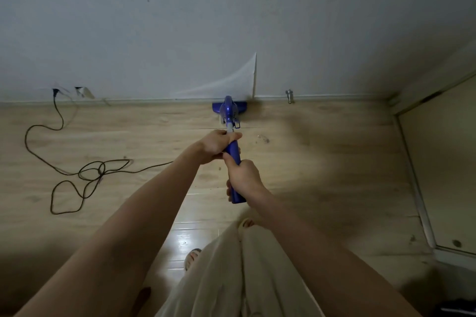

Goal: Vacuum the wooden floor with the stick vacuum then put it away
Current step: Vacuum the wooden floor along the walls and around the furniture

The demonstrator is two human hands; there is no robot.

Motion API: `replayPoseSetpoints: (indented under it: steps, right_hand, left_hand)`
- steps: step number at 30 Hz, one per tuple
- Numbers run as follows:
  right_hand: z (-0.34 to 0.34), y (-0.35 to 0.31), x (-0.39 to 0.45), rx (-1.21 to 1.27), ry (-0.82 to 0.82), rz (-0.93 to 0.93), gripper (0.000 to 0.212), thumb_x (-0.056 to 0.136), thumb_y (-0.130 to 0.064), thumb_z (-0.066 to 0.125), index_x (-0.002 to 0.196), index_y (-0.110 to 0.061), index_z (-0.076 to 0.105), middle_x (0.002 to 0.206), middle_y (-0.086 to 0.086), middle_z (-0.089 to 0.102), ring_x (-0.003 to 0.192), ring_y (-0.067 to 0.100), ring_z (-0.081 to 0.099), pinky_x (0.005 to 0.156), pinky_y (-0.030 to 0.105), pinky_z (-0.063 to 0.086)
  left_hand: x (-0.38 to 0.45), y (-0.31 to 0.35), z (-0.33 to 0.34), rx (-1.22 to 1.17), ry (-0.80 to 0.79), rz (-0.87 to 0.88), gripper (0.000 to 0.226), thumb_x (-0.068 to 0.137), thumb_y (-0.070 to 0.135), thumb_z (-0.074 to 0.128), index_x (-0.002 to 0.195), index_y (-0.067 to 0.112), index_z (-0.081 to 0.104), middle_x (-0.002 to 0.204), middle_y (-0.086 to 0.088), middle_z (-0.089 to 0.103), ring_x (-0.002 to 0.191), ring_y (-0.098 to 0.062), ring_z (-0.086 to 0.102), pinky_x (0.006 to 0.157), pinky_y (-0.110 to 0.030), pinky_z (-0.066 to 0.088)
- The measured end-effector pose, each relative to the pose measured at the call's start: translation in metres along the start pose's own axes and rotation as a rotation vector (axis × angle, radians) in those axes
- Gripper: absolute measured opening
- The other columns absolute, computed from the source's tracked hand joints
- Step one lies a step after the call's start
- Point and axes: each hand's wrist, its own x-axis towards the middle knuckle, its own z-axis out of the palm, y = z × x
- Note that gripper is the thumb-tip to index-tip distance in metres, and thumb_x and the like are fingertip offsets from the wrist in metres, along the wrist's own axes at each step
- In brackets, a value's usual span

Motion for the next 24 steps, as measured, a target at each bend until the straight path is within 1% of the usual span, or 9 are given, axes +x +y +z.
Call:
replayPoseSetpoints:
  steps: [3,6,7,10,12,15,18,20,24]
  right_hand:
    - [-0.014,0.008,-0.009,-0.081,0.048,0.000,0.041,0.100,-0.046,0.044,0.089,-0.007,0.050,0.069,0.006,0.056,0.045,0.016,0.054,0.044,0.027,0.049]
    - [-0.034,0.024,-0.021,-0.205,0.107,0.011,0.040,0.099,-0.048,0.044,0.087,-0.010,0.049,0.070,0.004,0.056,0.048,0.015,0.054,0.042,0.025,0.045]
    - [-0.039,0.029,-0.028,-0.224,0.125,0.012,0.040,0.099,-0.048,0.044,0.084,-0.012,0.047,0.070,0.004,0.056,0.049,0.015,0.054,0.042,0.025,0.044]
    - [-0.046,0.045,-0.052,-0.230,0.157,0.006,0.039,0.100,-0.048,0.043,0.079,-0.015,0.043,0.068,0.003,0.054,0.048,0.014,0.051,0.044,0.026,0.044]
    - [-0.038,0.054,-0.072,-0.204,0.158,0.020,0.038,0.100,-0.047,0.043,0.080,-0.014,0.043,0.067,0.003,0.054,0.047,0.013,0.050,0.044,0.026,0.044]
    - [-0.017,0.063,-0.099,-0.170,0.180,0.037,0.039,0.100,-0.046,0.042,0.078,-0.014,0.043,0.066,0.003,0.054,0.044,0.012,0.050,0.040,0.023,0.042]
    - [0.006,0.066,-0.121,-0.119,0.199,0.048,0.039,0.101,-0.044,0.043,0.076,-0.013,0.044,0.065,0.003,0.054,0.040,0.011,0.050,0.035,0.018,0.037]
    - [0.022,0.066,-0.132,-0.076,0.189,0.051,0.038,0.101,-0.042,0.044,0.077,-0.013,0.045,0.066,0.003,0.054,0.038,0.009,0.049,0.033,0.015,0.036]
    - [0.052,0.065,-0.144,0.056,0.172,0.073,0.034,0.100,-0.041,0.045,0.084,-0.012,0.048,0.068,0.002,0.053,0.041,0.010,0.051,0.037,0.018,0.041]
  left_hand:
    - [-0.001,-0.003,0.017,-0.027,0.006,-0.003,0.025,0.096,0.025,0.056,0.106,0.003,0.053,0.093,-0.015,0.060,0.083,-0.021,0.061,0.078,-0.033,0.055]
    - [-0.004,-0.010,0.042,-0.049,-0.021,-0.013,0.017,0.096,0.022,0.055,0.097,0.005,0.052,0.096,-0.018,0.056,0.086,-0.025,0.058,0.087,-0.039,0.053]
    - [-0.007,-0.012,0.050,-0.044,-0.031,-0.008,0.017,0.097,0.022,0.054,0.097,0.006,0.052,0.095,-0.017,0.056,0.084,-0.024,0.058,0.084,-0.038,0.054]
    - [-0.020,-0.019,0.068,0.033,-0.068,-0.009,0.026,0.096,0.025,0.055,0.105,0.000,0.052,0.087,-0.013,0.058,0.068,-0.016,0.060,0.059,-0.024,0.055]
    - [-0.031,-0.029,0.070,0.068,-0.083,-0.027,0.030,0.095,0.026,0.056,0.109,0.000,0.051,0.086,-0.012,0.058,0.064,-0.014,0.061,0.053,-0.021,0.051]
    - [-0.052,-0.046,0.065,0.086,-0.120,-0.044,0.027,0.095,0.026,0.058,0.106,0.002,0.053,0.093,-0.014,0.062,0.071,-0.015,0.063,0.055,-0.021,0.054]
    - [-0.073,-0.059,0.052,0.100,-0.169,-0.059,0.022,0.094,0.025,0.058,0.101,0.004,0.055,0.089,-0.013,0.062,0.071,-0.014,0.062,0.056,-0.020,0.054]
    - [-0.083,-0.064,0.040,0.116,-0.201,-0.073,0.026,0.092,0.026,0.060,0.104,0.003,0.055,0.091,-0.014,0.061,0.075,-0.016,0.062,0.057,-0.021,0.053]
    - [-0.097,-0.074,0.018,0.156,-0.259,-0.113,0.034,0.090,0.027,0.062,0.110,0.000,0.055,0.098,-0.019,0.058,0.089,-0.024,0.058,0.074,-0.027,0.056]
